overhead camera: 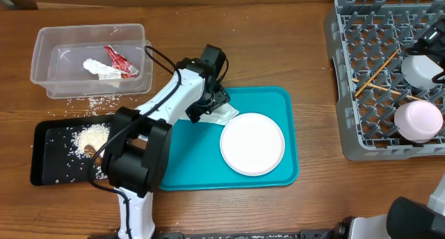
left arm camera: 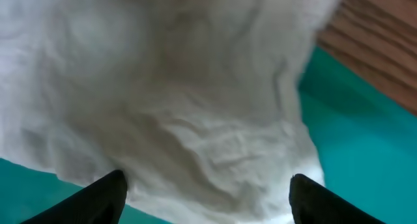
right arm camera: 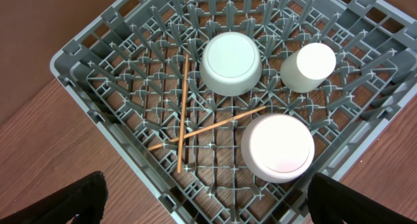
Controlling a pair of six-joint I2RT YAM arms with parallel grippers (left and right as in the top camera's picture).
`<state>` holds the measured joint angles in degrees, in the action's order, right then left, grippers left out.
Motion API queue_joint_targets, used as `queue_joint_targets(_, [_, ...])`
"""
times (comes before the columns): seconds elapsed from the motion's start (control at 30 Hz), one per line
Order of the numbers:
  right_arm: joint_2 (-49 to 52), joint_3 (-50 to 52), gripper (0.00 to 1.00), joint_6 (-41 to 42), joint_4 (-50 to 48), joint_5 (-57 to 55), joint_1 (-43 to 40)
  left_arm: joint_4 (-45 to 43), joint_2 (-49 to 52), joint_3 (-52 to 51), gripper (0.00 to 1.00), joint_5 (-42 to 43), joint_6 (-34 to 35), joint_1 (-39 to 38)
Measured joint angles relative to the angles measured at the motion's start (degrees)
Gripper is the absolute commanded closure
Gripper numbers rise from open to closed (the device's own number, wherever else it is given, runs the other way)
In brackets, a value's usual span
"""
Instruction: Sort waste into correct bins and load items into the dishwasher
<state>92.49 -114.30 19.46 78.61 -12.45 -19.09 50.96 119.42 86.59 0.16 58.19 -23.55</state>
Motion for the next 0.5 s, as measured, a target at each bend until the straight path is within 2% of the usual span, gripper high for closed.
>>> queue_joint_targets(0.07, [0.0,0.0,0.0,0.02,-0.02,0.02,0.0,-0.17,0.83,0.0,0.22,-0.57,1.73,0.0])
queue_joint_targets(0.13, [0.0,0.0,0.0,0.02,0.0,0.02,0.0,-0.31,1.44,0.0,0.34,-1.14,2.91,0.0])
queue_joint_targets(0.17, [0.0,0.0,0.0,0.0,-0.02,0.0,0.0,-0.2,1.46,0.0,0.46,-1.4,3.61,0.0])
queue_joint_targets(0.23, [0.0,0.0,0.0,0.02,0.0,0.0,0.0,0.07,1.57,0.0,0.85,-1.99,4.31,0.02])
queue_joint_targets(0.27, [0.0,0.0,0.0,0.02,0.0,0.0,0.0,0.37,1.6,0.0,0.96,-2.29,4.28,0.02])
queue_joint_targets(0.4, [0.0,0.0,0.0,-0.02,0.0,0.0,0.0,0.55,1.6,0.02,0.96,-2.34,3.61,0.07])
queue_joint_targets(0.5, [0.0,0.0,0.0,0.02,0.02,0.02,0.0,3.85,1.55,1.29,0.96,-2.4,2.34,0.66])
